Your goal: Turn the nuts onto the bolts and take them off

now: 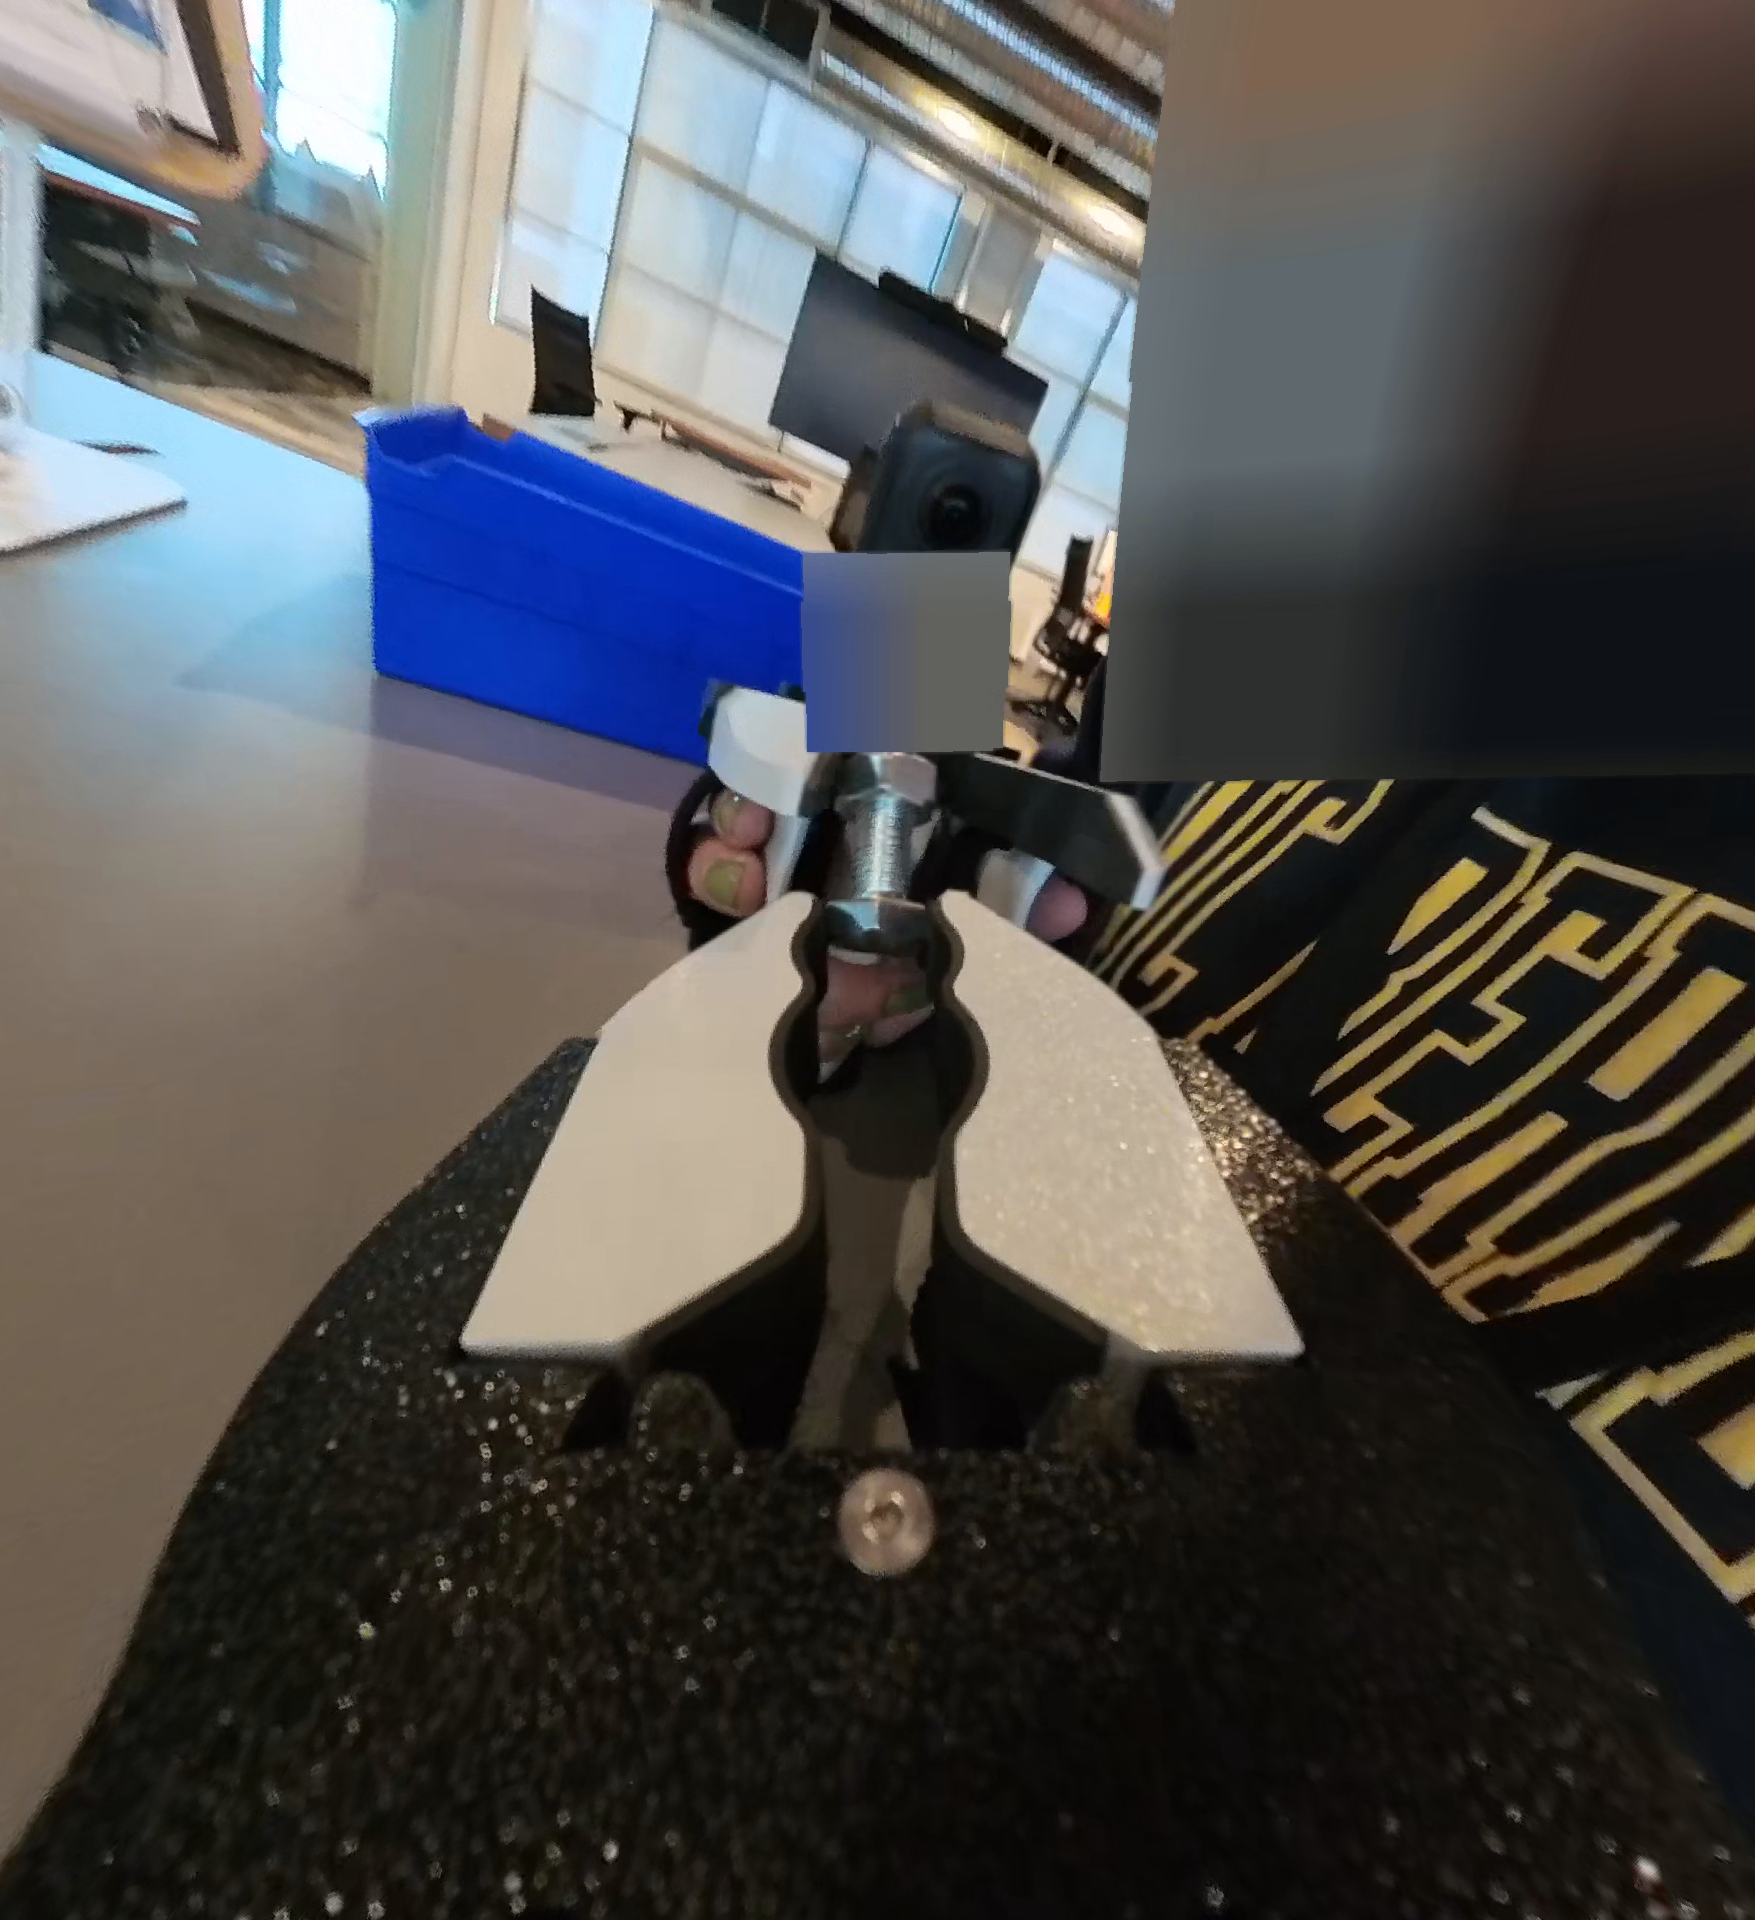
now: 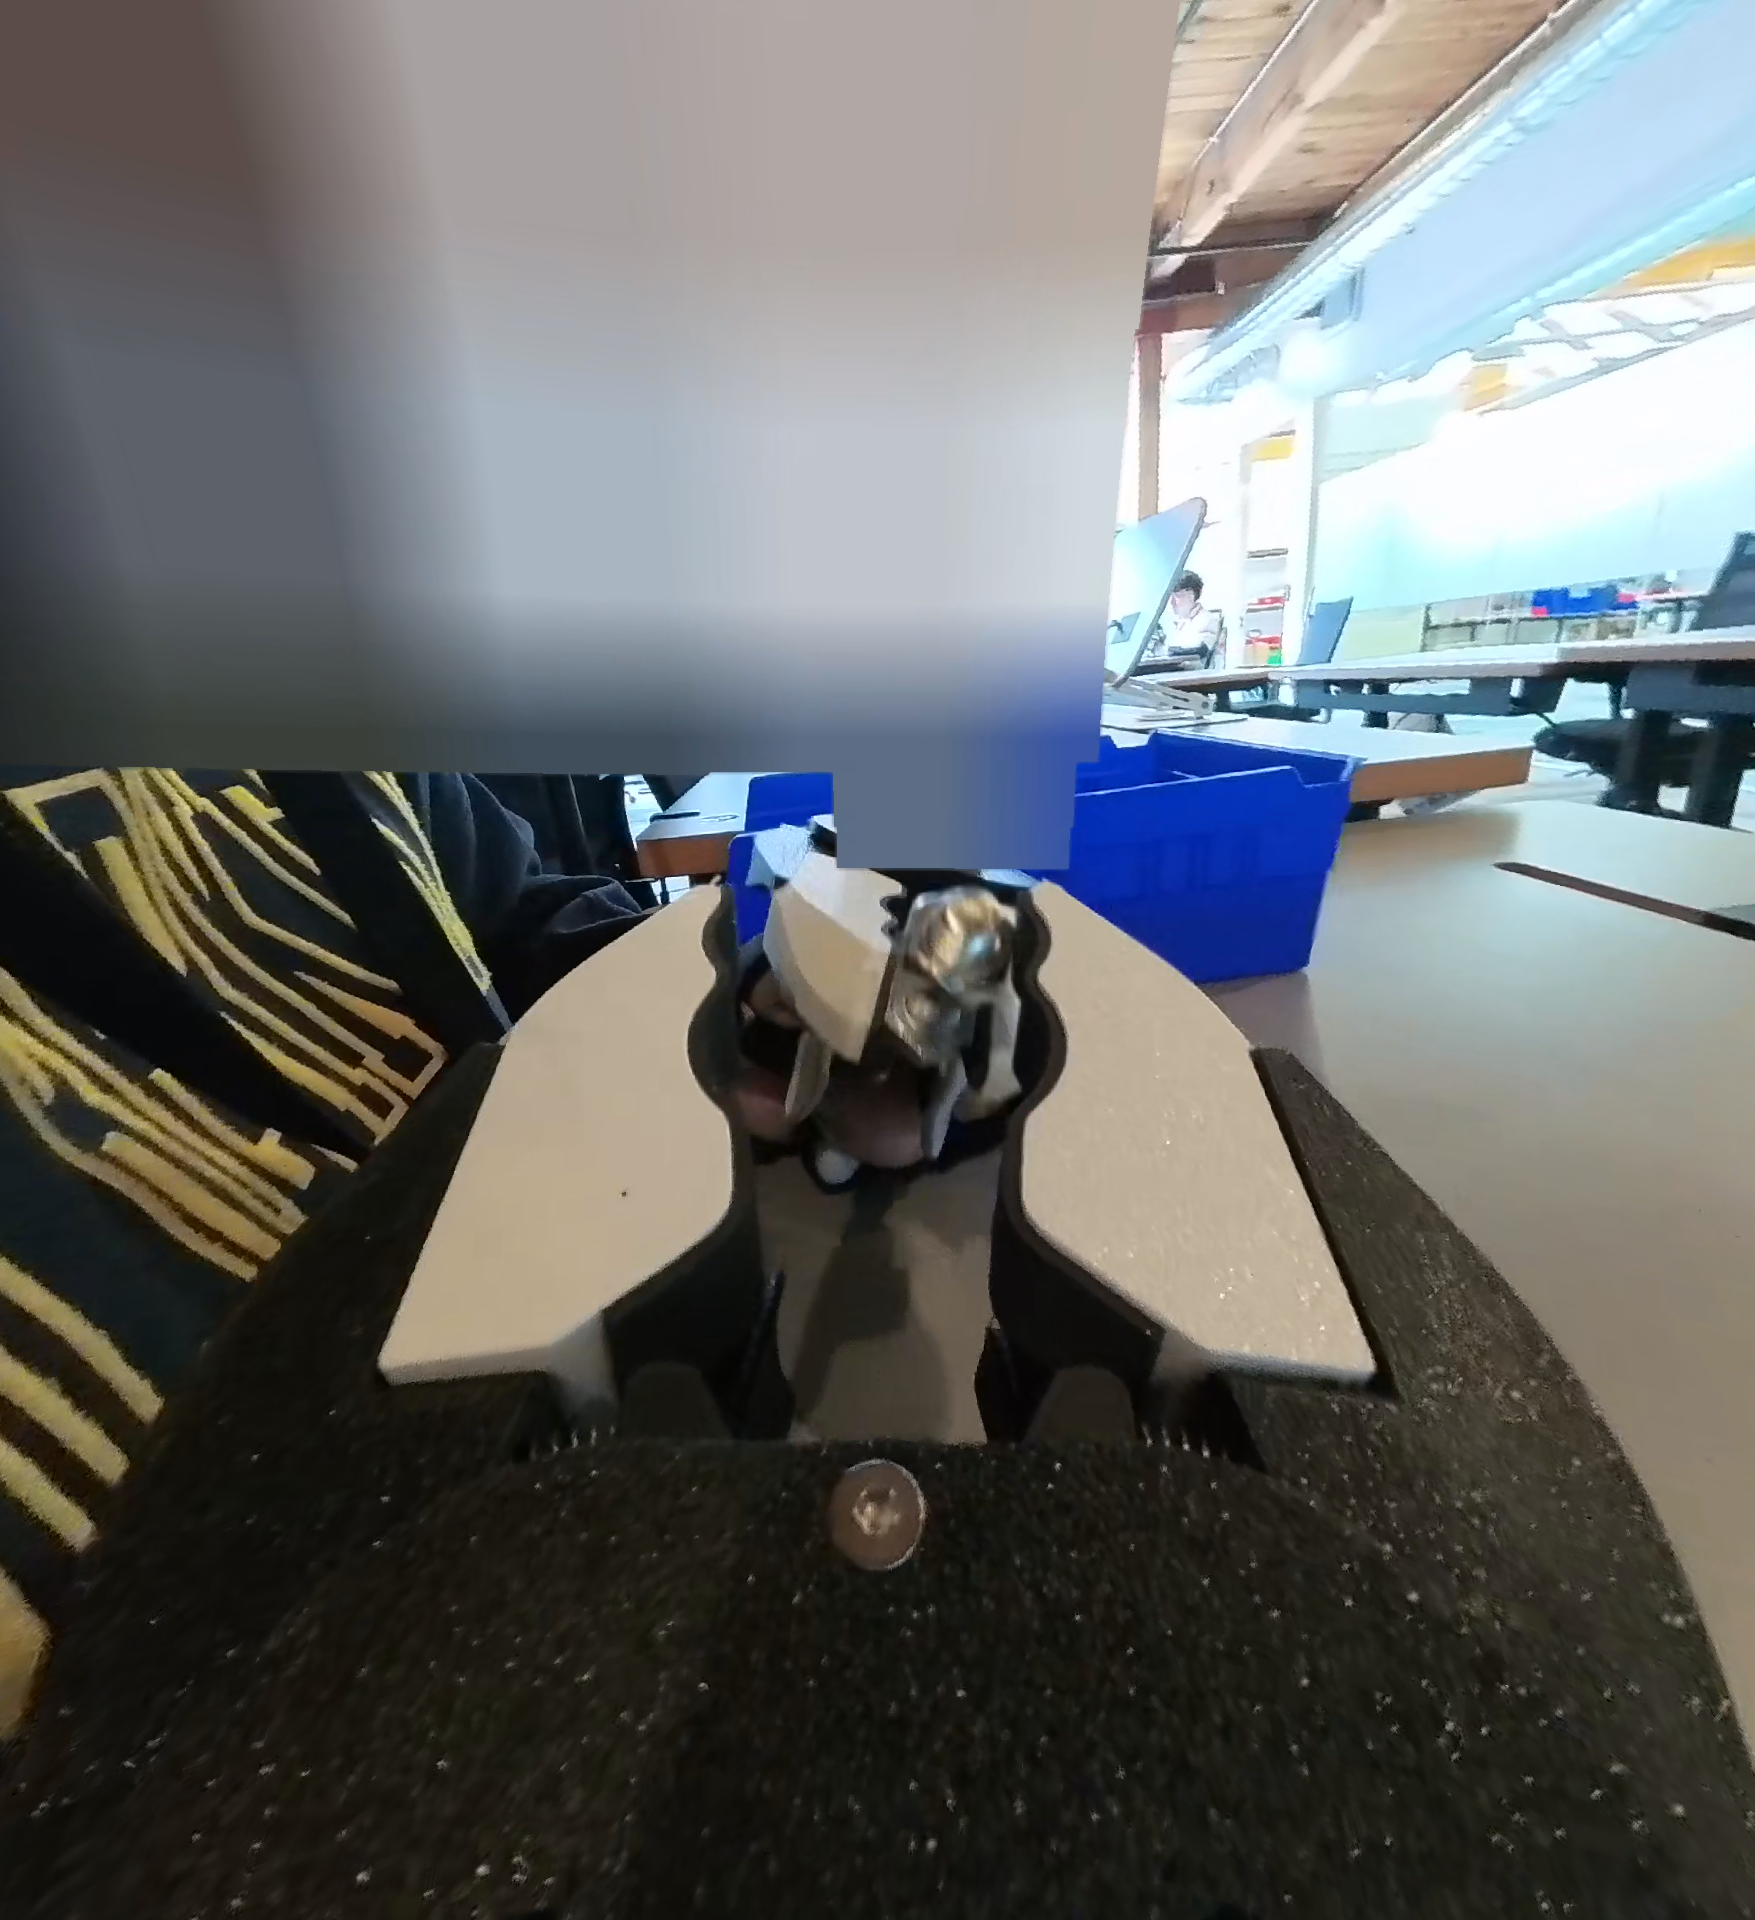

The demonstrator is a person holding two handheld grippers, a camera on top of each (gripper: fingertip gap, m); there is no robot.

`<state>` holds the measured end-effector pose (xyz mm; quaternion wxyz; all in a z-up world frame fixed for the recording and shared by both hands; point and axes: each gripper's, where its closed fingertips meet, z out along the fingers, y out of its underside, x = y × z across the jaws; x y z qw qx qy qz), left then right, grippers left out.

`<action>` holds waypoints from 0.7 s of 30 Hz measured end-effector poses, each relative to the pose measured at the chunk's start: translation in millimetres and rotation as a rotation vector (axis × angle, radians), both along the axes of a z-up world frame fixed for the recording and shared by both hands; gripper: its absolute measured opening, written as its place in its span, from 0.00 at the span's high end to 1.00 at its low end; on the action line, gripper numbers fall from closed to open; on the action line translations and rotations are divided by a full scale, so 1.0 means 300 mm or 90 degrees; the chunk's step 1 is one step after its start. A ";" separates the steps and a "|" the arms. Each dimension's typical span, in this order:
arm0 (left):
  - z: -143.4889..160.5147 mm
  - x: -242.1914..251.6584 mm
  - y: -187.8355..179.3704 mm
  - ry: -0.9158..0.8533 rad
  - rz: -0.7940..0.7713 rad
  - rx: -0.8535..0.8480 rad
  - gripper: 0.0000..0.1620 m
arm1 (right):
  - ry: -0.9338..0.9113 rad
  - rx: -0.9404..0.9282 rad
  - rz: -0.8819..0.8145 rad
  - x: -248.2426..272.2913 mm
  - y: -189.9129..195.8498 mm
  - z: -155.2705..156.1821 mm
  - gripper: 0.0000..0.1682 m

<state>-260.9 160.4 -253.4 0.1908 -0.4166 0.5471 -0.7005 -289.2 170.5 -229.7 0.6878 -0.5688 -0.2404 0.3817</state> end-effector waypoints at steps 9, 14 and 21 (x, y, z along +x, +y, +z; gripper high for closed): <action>0.026 -0.016 0.078 -0.021 0.060 -0.039 0.90 | 0.023 -0.013 -0.010 0.072 -0.010 0.007 0.81; 0.022 -0.012 0.045 -0.022 0.038 -0.028 0.89 | -0.001 -0.059 -0.043 0.070 0.022 -0.028 0.79; 0.018 -0.014 0.019 -0.023 0.014 -0.018 0.89 | 0.011 -0.055 -0.011 0.050 0.022 -0.018 0.88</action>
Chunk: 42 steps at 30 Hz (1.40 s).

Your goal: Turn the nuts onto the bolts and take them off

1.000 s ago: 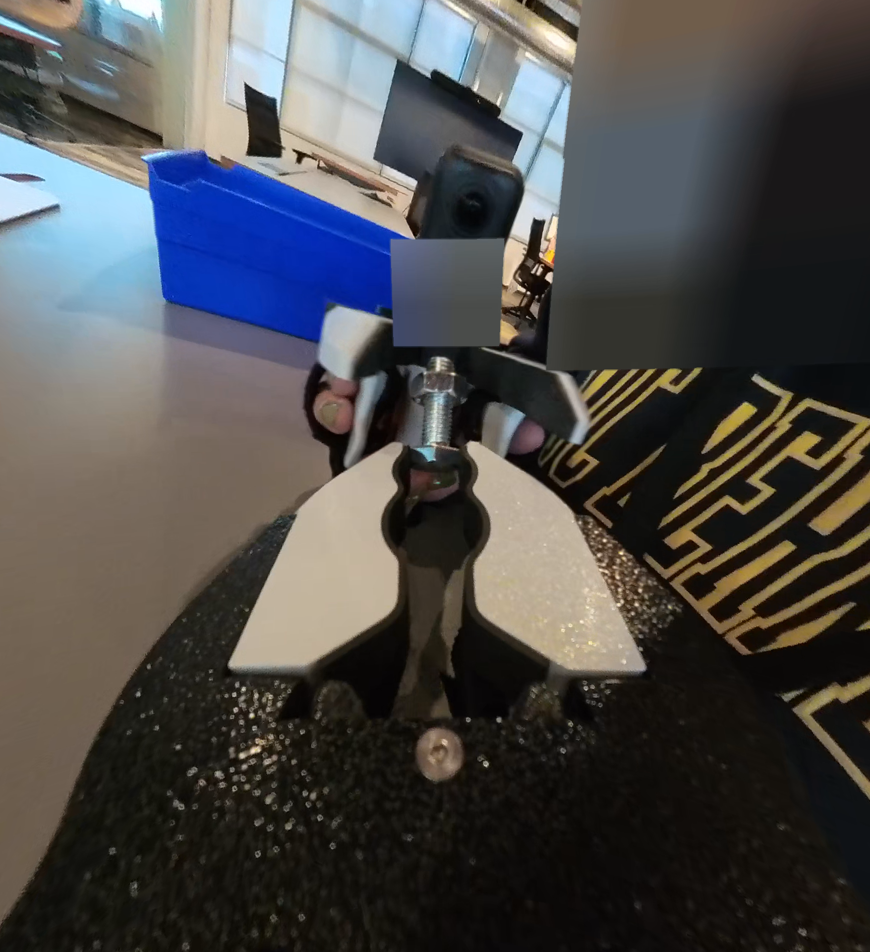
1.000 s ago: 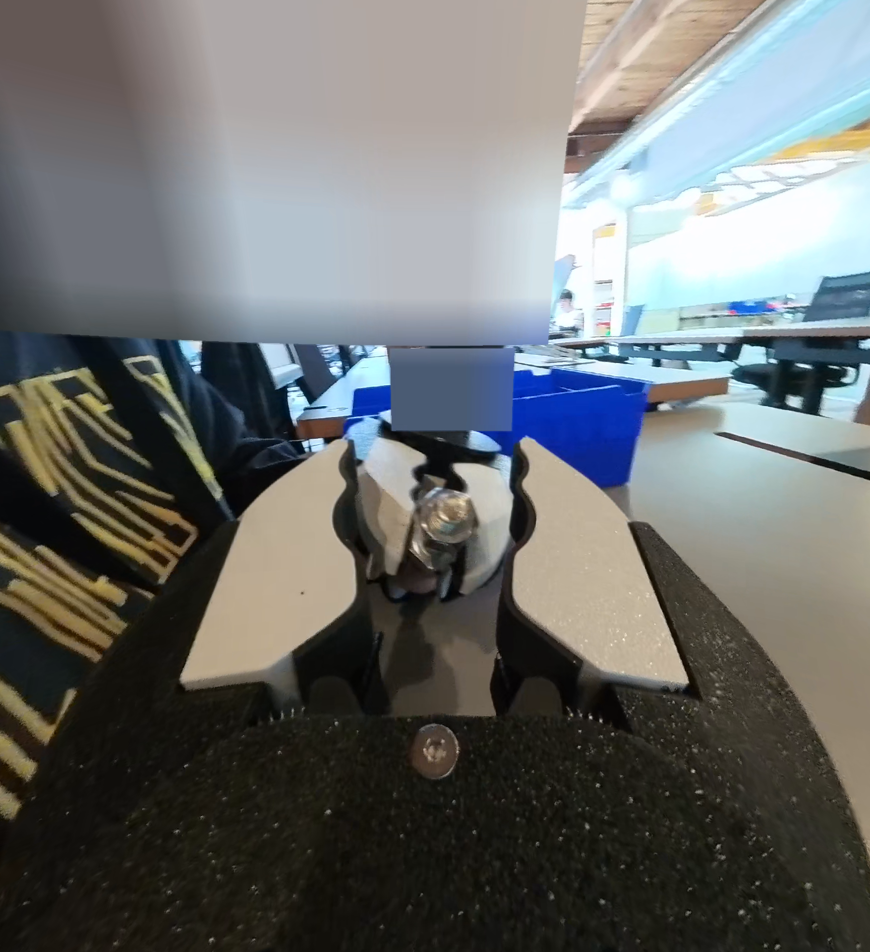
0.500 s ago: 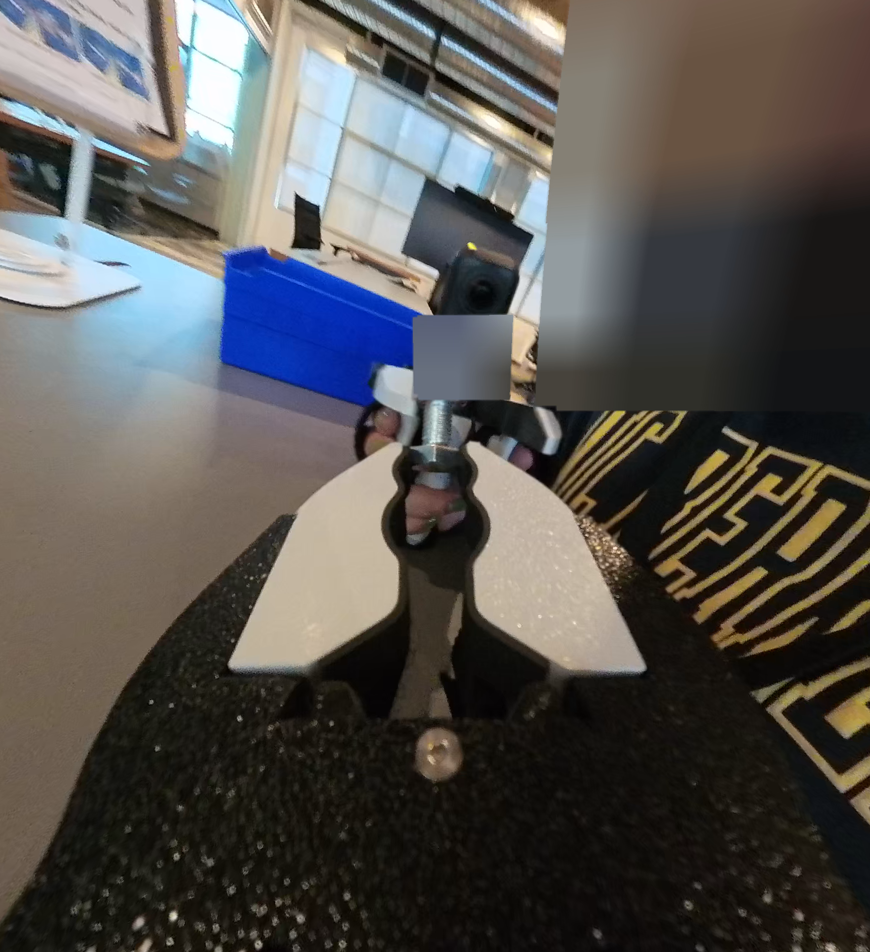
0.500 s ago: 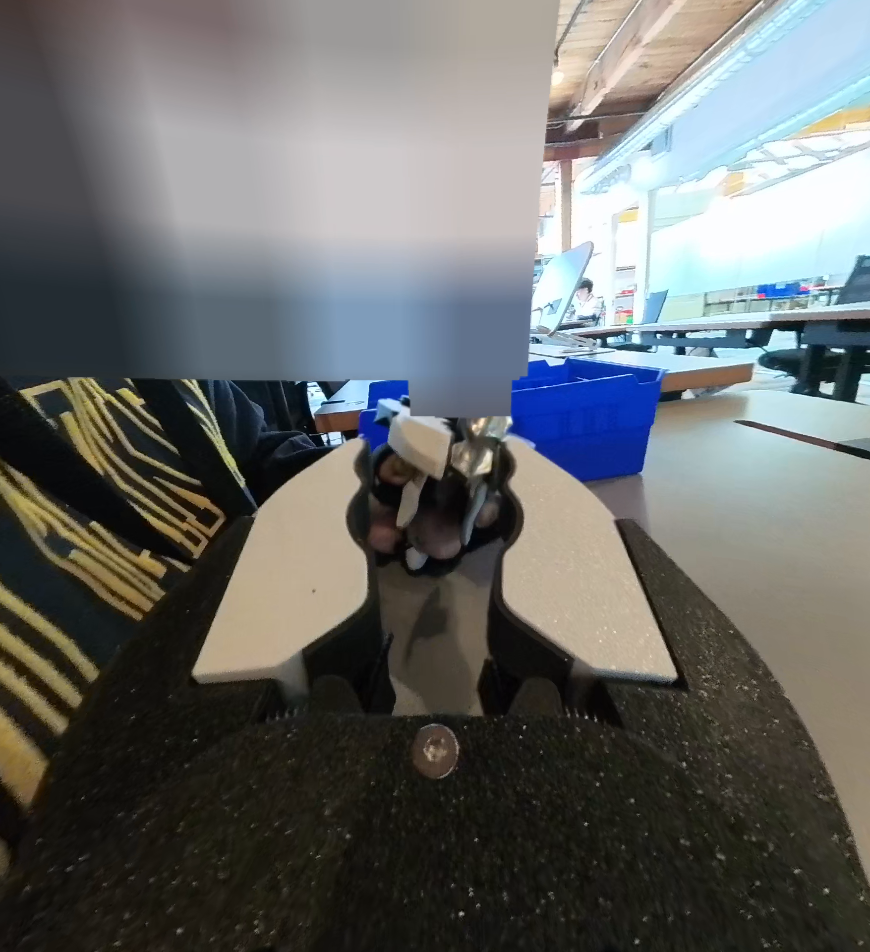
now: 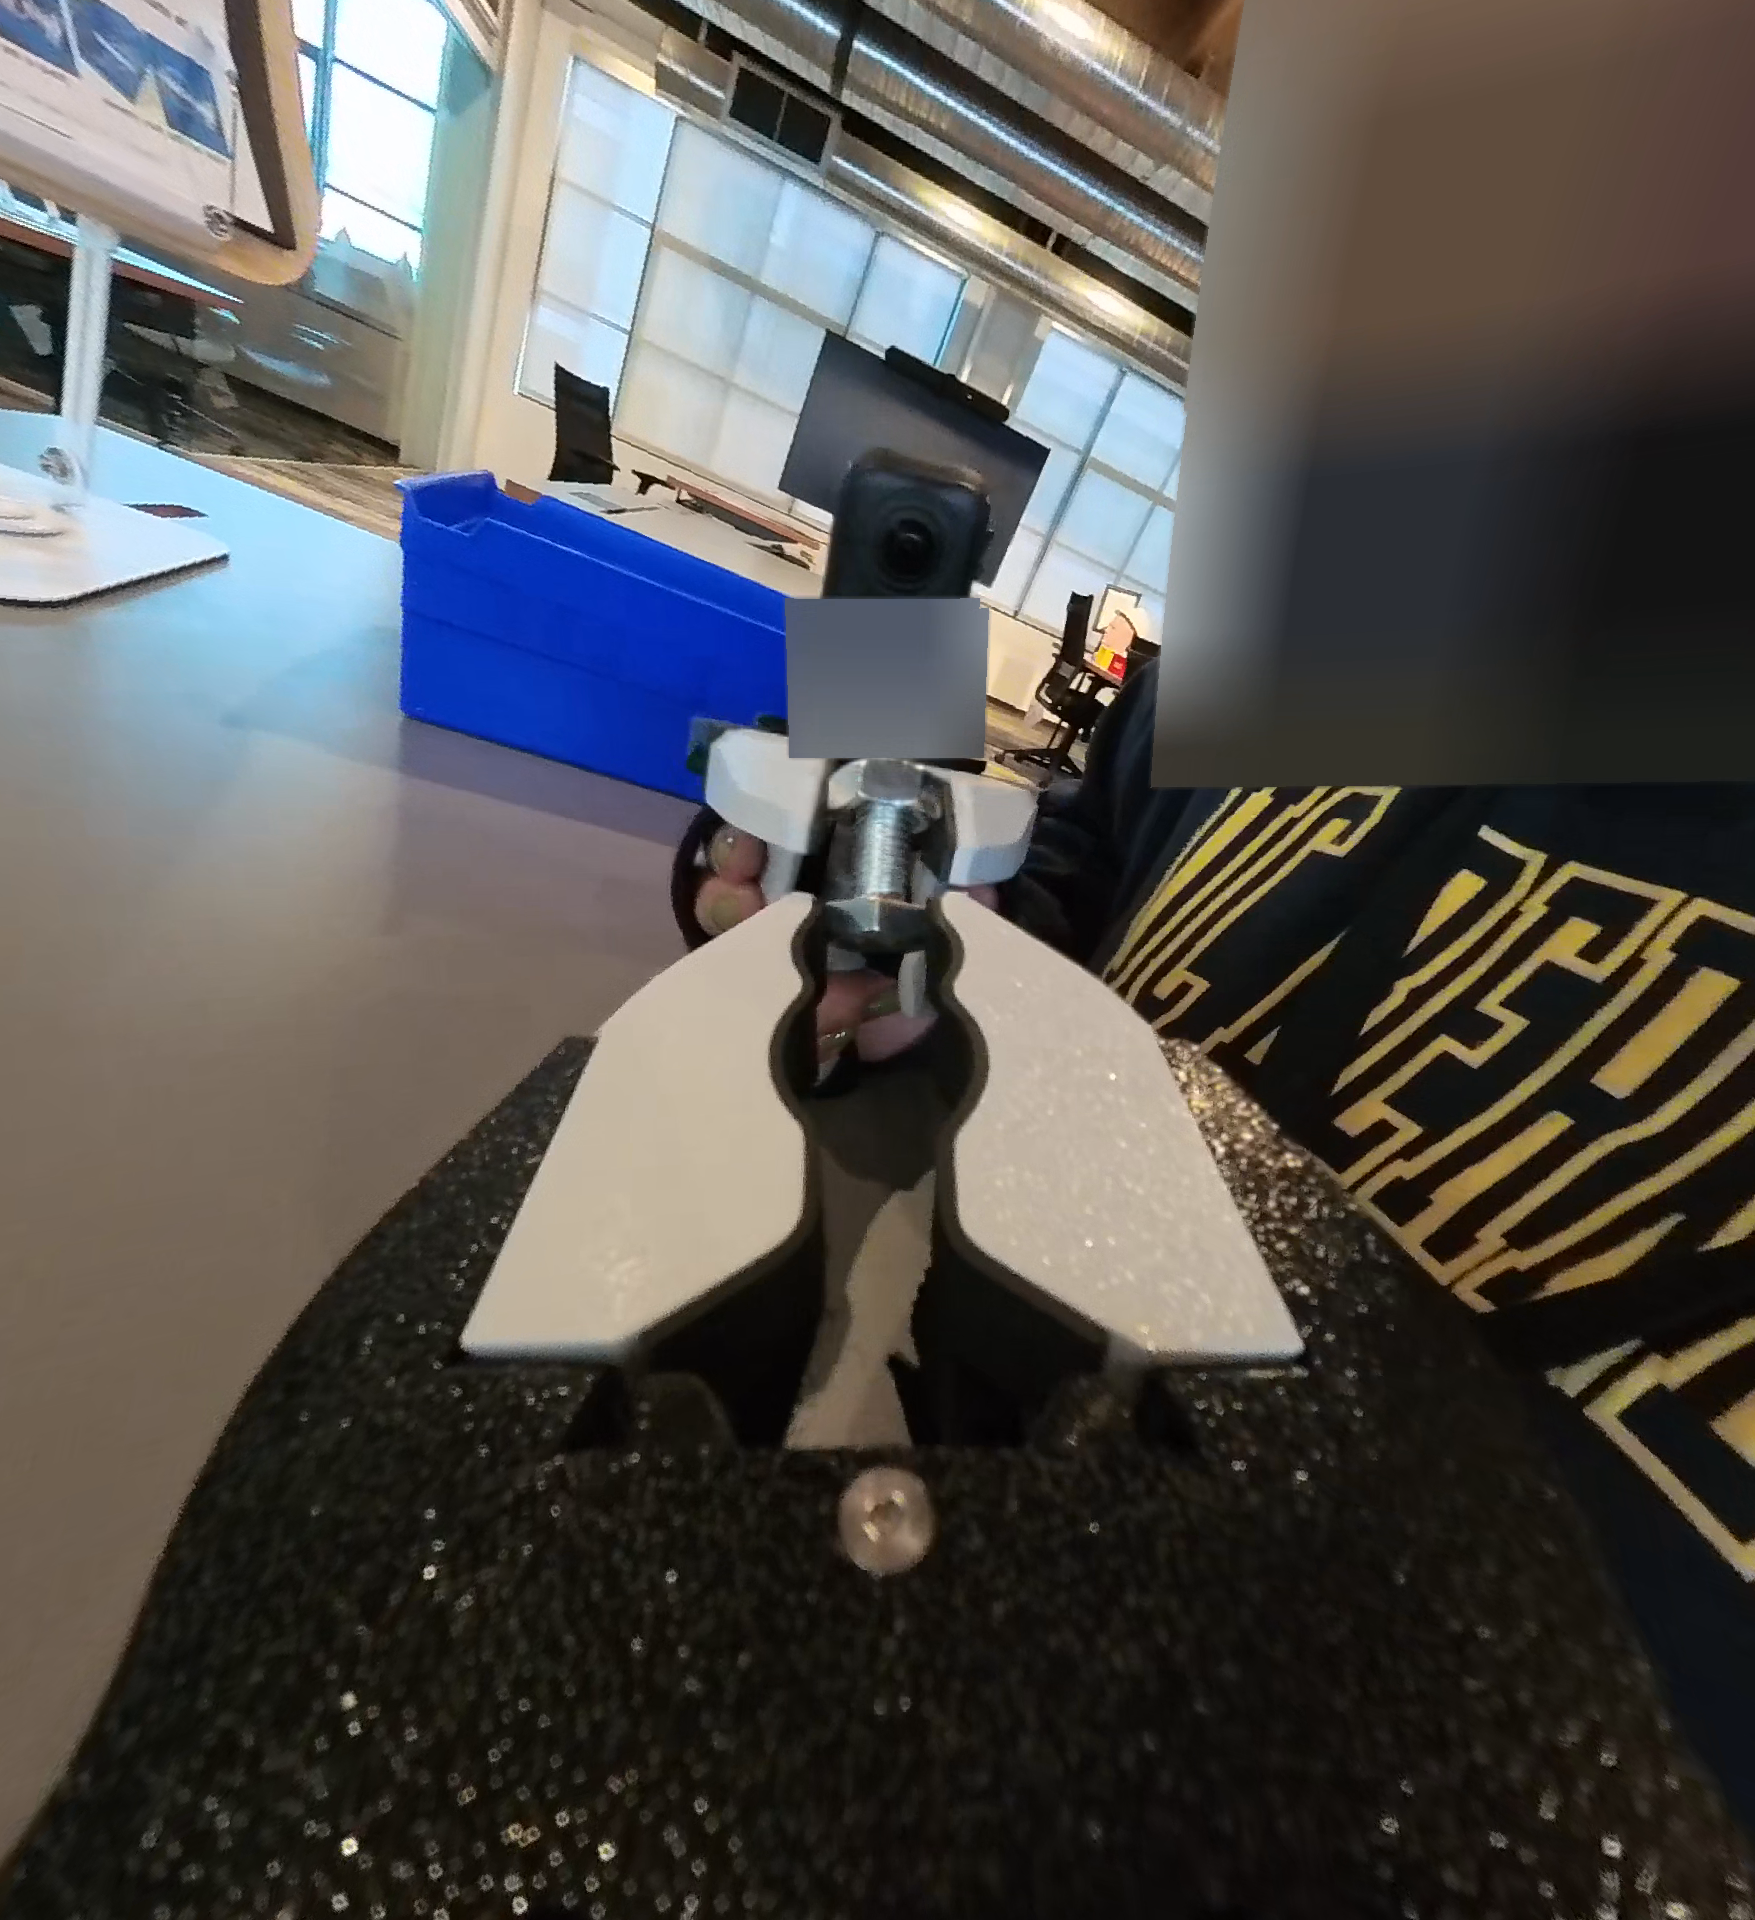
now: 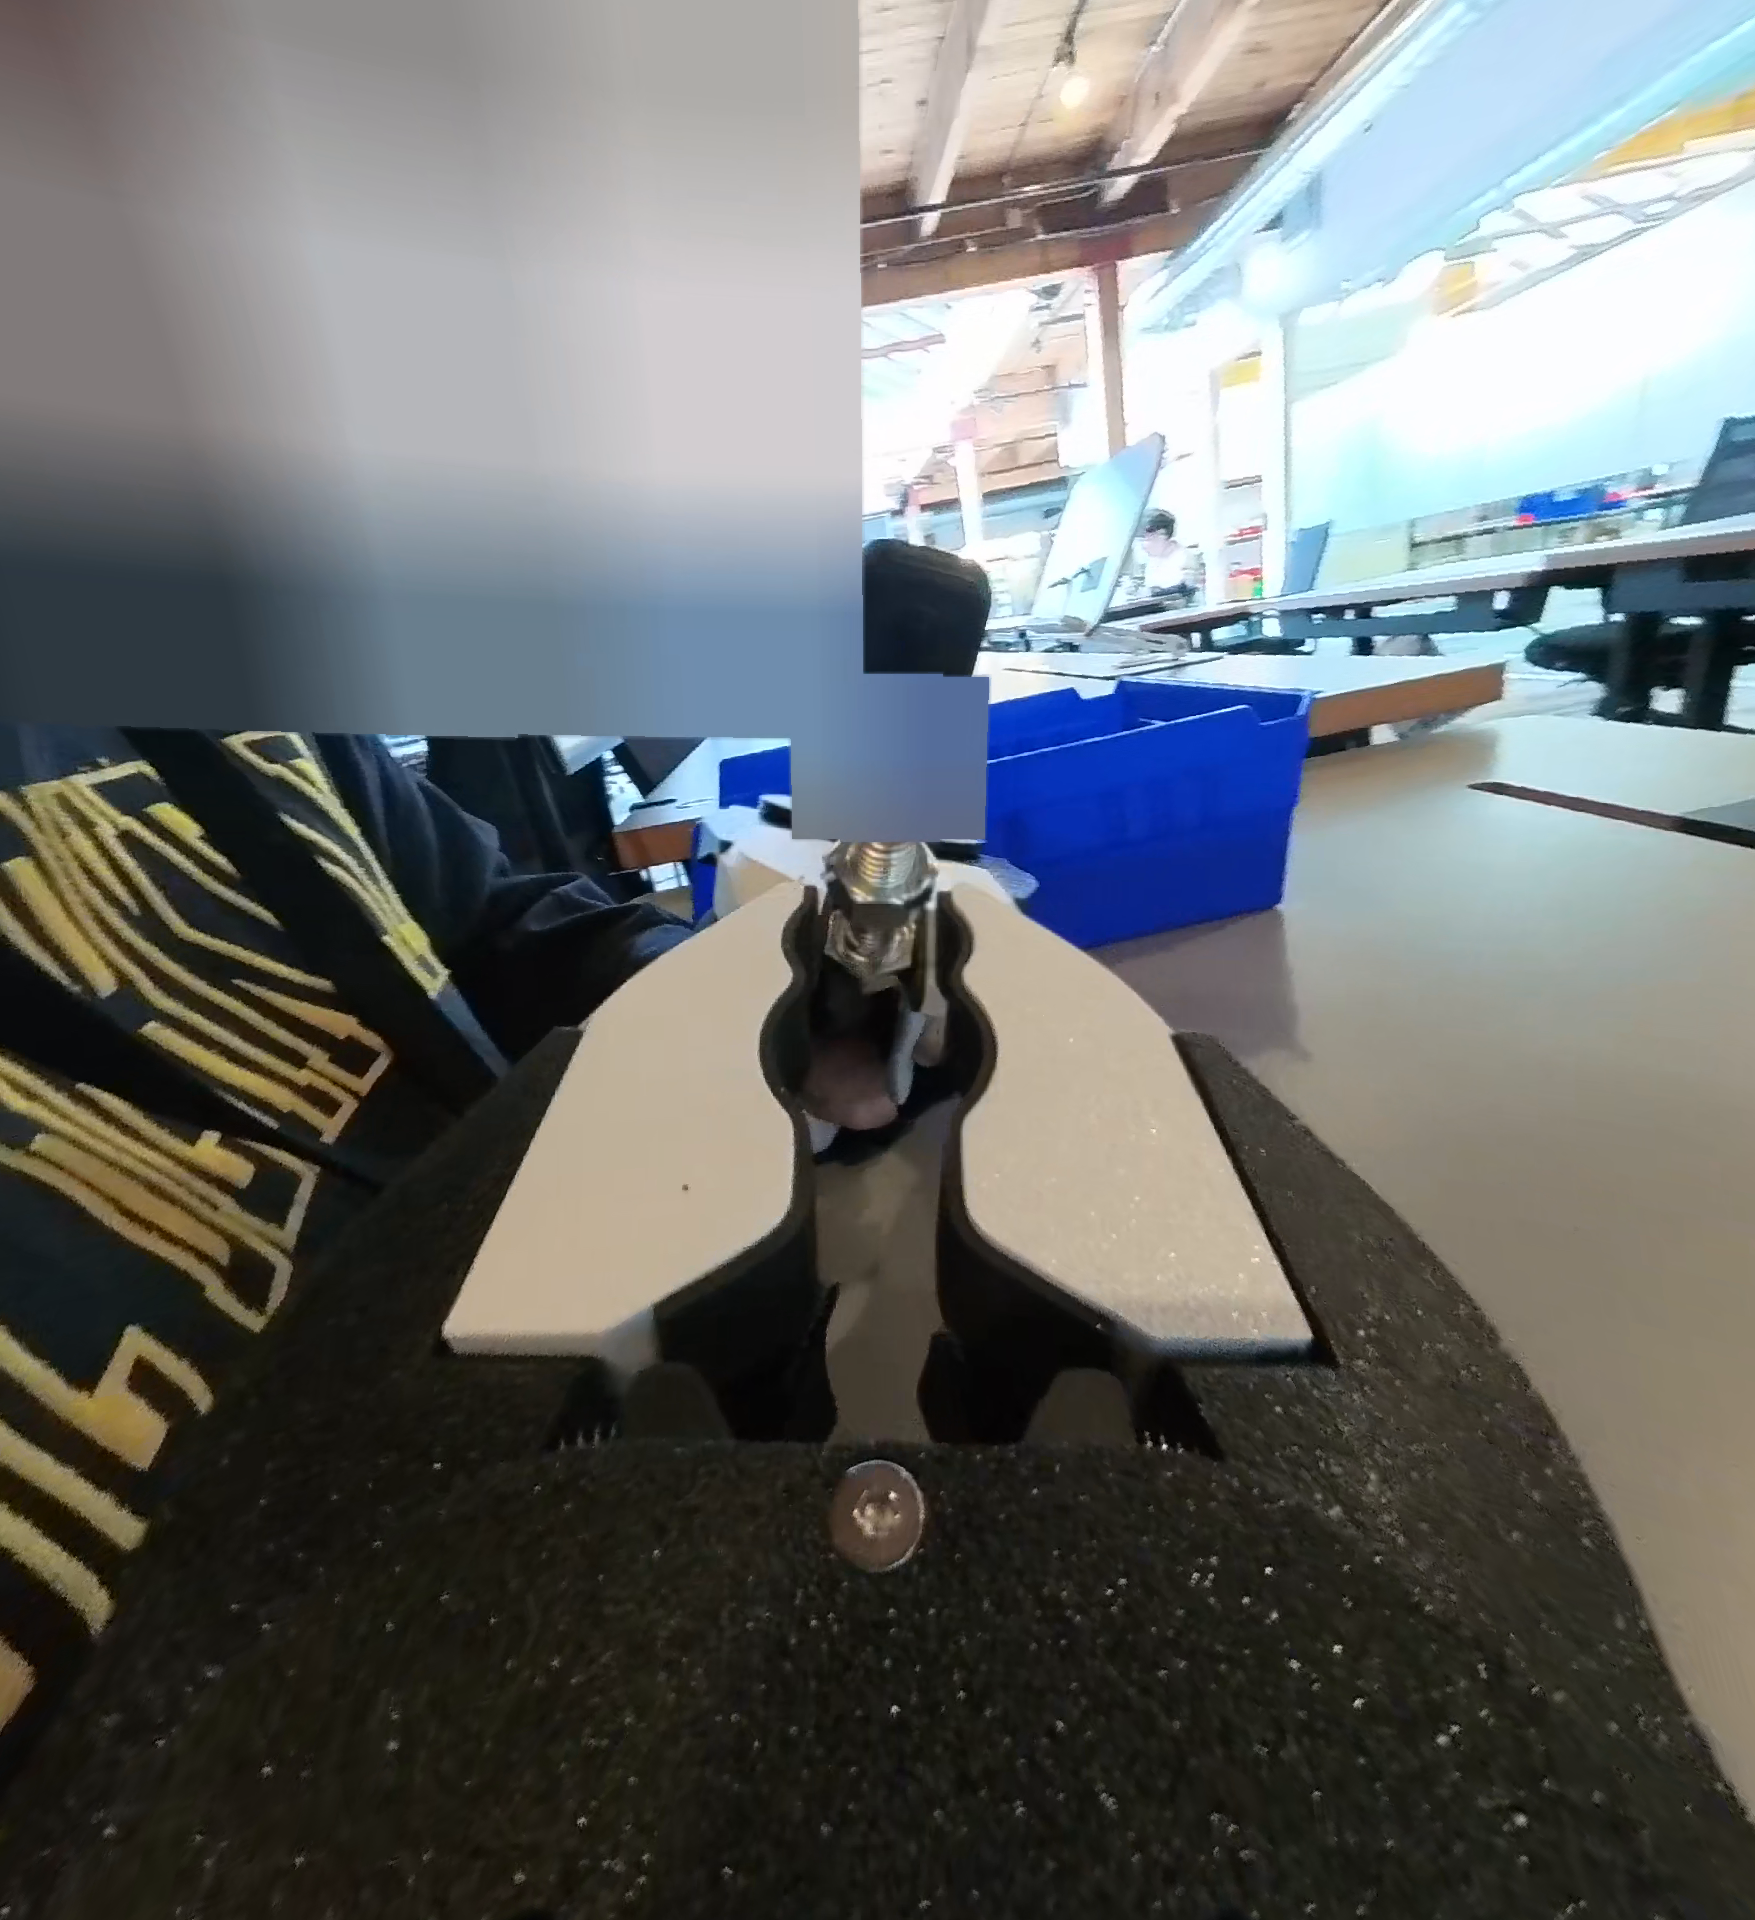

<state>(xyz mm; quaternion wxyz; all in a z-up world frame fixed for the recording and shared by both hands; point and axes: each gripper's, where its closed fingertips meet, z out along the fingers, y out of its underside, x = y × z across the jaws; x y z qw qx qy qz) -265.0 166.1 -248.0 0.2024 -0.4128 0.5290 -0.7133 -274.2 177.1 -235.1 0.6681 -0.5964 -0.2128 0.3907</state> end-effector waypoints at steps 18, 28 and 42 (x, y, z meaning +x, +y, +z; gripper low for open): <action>-0.017 0.017 -0.008 -0.005 0.045 0.085 0.68 | -0.094 0.037 -0.100 0.074 0.007 0.049 0.90; -0.023 0.015 -0.004 -0.009 0.082 0.122 0.75 | -0.476 -0.090 -0.510 0.635 -0.222 0.258 0.90; -0.029 0.020 -0.003 -0.003 0.097 0.138 0.81 | -0.616 -0.718 -0.516 1.130 -0.564 -0.190 0.90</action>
